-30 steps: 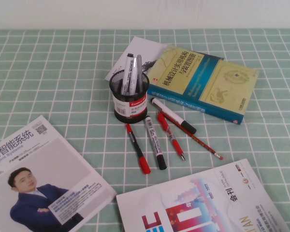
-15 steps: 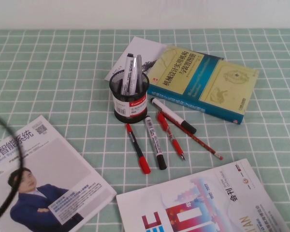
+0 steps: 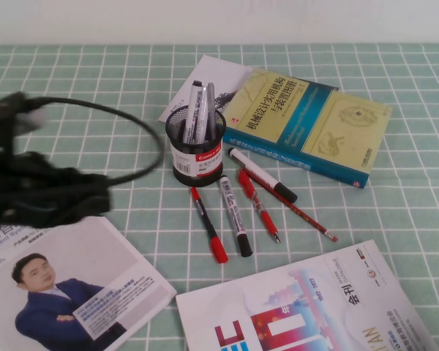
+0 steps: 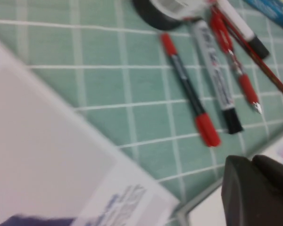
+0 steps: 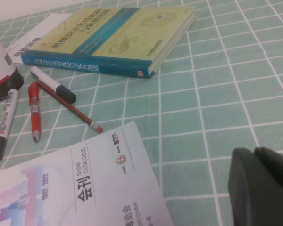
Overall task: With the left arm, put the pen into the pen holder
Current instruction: Pick up the pen on the table
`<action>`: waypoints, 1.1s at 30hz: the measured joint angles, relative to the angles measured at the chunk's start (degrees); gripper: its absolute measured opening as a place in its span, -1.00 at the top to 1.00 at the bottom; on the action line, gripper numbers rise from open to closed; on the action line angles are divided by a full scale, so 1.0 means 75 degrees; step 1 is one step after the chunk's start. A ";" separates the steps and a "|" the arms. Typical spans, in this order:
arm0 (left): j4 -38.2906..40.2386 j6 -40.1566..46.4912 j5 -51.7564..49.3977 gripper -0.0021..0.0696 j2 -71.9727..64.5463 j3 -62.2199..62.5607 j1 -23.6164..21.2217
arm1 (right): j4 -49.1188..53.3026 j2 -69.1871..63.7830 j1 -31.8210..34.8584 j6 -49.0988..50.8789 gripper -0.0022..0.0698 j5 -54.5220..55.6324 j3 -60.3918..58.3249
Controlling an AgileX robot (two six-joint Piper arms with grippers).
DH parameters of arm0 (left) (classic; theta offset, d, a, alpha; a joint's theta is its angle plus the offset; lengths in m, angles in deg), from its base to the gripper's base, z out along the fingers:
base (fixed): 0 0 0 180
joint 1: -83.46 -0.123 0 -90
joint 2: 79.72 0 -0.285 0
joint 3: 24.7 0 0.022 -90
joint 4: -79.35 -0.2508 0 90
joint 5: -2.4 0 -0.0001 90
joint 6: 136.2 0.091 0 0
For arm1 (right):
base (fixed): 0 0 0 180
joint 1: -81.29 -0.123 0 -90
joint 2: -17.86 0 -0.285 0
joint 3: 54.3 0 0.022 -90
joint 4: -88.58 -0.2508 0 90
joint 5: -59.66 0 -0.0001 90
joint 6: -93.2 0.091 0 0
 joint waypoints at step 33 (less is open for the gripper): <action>-0.5541 -0.4244 -0.1346 0.80 -0.5006 0.4947 0.4130 | 0.0000 0.0000 0.0000 0.0000 0.99 0.0000 0.0000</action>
